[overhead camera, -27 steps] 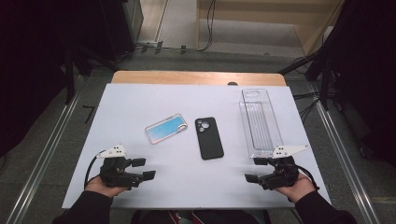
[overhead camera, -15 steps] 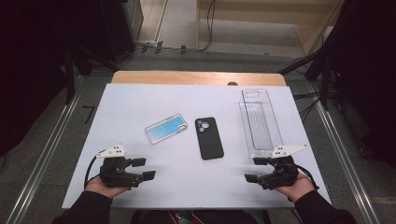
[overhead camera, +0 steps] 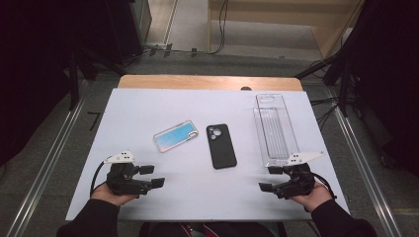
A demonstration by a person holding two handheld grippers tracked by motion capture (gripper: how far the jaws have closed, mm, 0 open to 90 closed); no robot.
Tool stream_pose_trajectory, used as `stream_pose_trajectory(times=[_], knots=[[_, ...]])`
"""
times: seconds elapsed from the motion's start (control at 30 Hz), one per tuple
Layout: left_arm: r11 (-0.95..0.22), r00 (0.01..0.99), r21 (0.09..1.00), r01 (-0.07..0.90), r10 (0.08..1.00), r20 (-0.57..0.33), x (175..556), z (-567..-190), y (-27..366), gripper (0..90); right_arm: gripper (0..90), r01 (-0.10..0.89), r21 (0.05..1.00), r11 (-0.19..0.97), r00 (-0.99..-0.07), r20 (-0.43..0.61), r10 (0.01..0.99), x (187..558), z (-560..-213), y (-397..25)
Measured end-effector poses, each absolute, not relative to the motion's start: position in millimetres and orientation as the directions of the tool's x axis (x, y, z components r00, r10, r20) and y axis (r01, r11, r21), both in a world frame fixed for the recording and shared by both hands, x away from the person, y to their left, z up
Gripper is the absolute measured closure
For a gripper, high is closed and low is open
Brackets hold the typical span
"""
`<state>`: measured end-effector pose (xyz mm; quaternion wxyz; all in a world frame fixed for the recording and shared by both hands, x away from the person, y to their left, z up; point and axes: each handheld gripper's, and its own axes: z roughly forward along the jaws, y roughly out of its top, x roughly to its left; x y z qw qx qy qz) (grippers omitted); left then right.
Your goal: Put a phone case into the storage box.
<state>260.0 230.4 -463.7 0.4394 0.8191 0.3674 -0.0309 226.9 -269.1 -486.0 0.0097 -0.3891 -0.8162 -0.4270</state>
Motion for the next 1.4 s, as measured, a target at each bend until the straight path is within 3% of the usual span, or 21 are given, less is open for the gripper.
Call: stream_pose_trajectory(times=[1.4], knots=[[-0.305, 0.706, 0.729, 0.612, 0.626, -0.331, 273.0, -450.2, 230.0, 26.2, 18.3, 0.647, 0.685, 0.333, -0.695, 0.351, 0.628, 222.2, -483.2, -264.8]])
